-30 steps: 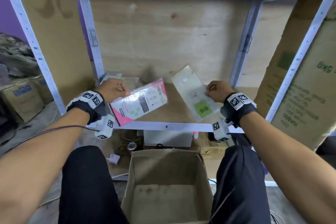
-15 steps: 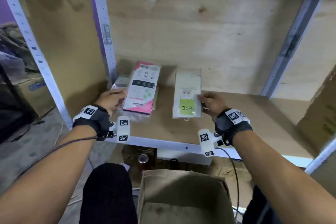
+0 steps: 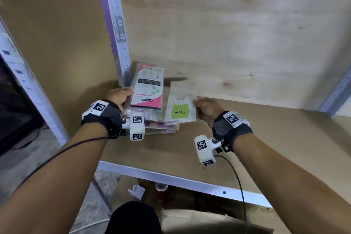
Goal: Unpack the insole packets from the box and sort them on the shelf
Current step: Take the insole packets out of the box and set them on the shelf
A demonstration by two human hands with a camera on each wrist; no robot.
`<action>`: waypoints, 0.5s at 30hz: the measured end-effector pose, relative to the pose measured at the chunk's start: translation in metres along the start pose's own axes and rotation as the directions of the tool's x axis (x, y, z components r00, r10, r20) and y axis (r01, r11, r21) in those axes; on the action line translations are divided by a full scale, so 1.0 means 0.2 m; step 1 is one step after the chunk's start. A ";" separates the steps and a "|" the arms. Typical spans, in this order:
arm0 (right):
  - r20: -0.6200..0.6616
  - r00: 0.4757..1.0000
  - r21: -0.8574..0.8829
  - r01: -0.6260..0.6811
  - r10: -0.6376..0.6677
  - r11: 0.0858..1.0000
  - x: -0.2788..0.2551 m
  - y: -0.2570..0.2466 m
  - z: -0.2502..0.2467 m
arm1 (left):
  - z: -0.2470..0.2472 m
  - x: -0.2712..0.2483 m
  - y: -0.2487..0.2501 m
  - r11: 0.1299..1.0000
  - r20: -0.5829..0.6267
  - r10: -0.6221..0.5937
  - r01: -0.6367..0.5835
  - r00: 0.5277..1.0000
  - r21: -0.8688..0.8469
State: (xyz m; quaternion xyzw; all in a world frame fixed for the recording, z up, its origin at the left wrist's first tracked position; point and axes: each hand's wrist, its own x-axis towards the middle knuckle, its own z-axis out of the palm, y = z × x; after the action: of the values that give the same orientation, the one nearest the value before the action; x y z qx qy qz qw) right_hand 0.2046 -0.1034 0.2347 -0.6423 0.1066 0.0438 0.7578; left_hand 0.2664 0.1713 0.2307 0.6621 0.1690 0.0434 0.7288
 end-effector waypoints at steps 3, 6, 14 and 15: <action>0.014 0.999 -0.028 -0.030 0.031 0.999 0.12 0.04 0.08 | -0.03 0.15 0.01 0.997 -0.046 0.009 -0.006 0.999 0.071; 0.018 0.999 -0.064 -0.046 0.047 0.997 0.23 0.08 0.14 | -0.07 0.28 0.00 0.983 -0.073 -0.017 0.030 0.997 0.181; -0.008 1.000 -0.365 0.000 -0.003 0.931 0.45 0.11 0.23 | -0.20 0.47 -0.06 0.899 -0.191 0.088 0.005 0.978 0.438; -0.006 1.000 -0.382 -0.002 0.000 0.924 0.47 0.11 0.23 | -0.20 0.45 -0.05 0.881 -0.197 0.097 0.007 0.976 0.473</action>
State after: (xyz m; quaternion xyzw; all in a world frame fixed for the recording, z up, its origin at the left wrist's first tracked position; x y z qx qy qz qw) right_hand 0.2964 -0.0603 0.1995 -0.7776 0.0984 0.0623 0.6179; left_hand 0.3376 0.2334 0.2009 0.8142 0.2366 0.0892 0.5226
